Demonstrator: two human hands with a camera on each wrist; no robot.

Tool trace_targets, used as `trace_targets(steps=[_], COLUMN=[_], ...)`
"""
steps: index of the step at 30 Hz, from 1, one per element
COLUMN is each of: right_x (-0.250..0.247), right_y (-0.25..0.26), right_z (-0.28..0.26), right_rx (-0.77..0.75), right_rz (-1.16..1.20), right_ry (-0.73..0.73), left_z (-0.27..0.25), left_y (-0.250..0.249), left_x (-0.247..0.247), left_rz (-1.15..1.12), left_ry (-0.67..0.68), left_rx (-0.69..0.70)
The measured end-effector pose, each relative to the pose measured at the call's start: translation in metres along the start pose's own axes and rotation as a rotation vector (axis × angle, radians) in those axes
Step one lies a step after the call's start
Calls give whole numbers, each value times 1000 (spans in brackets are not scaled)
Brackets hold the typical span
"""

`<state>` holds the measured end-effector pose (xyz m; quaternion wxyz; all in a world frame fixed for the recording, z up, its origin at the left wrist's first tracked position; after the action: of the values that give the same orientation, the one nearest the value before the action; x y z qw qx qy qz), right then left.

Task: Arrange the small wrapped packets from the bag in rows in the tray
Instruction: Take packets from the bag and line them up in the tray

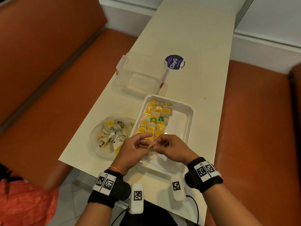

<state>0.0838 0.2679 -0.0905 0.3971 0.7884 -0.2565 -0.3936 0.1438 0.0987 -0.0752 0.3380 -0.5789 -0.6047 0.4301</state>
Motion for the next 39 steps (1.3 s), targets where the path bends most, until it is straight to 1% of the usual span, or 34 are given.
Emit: trace_targets(steps=[2, 4, 7, 9, 17, 18, 21, 25, 29, 32, 34, 36, 39], right_x=[-4, -7, -8, -10, -4, -2, 1, 4, 4, 2, 1, 1, 2], right_y=[-5, -9, -11, -15, -31, -34, -39, -41, -40, -40, -39, -40, -36], right_z=[0, 0, -2, -2, 6, 9, 16, 24, 26, 26, 26, 28, 30], right_rx=[40, 89, 171, 218, 360, 375, 423, 428, 412, 399, 392, 388, 373], right_rz=[41, 164, 342, 355, 261, 244, 176, 60, -22, -59, -82, -103, -135], right_ry=[-72, -116, -119, -121, -176, -182, -206, -226, -256, -277, -275, -267, -291], left_z=[4, 6, 10, 14, 29, 31, 40, 47, 49, 46, 44, 44, 45], left_y=[5, 6, 6, 5, 11, 10, 11, 8, 7, 12, 16, 20, 25], left_x=[1, 3, 8, 9, 19, 21, 25, 32, 36, 35, 35, 39, 46], left_rz=[-7, 63, 193, 247, 393, 448, 710, 927, 951, 931, 939, 908, 872], left_ry=[-2, -20, -47, -82, -110, -113, -149, -194, -233, -224, -219, -171, -33], left_rx=[-13, 8, 56, 41, -128, -133, -99, -69, -50, -72, -61, -49, -60])
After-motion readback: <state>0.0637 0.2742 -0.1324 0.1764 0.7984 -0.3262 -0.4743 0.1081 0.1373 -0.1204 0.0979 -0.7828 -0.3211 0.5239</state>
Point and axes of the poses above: each hand's wrist, its own z-axis towards the middle knuckle, its own x-axis out of the palm, y = z × x, the point moved 5 cm from there along z, towards the middle knuckle, and after that the axes turned 5 degrees about -y, right-handed, at the moved point
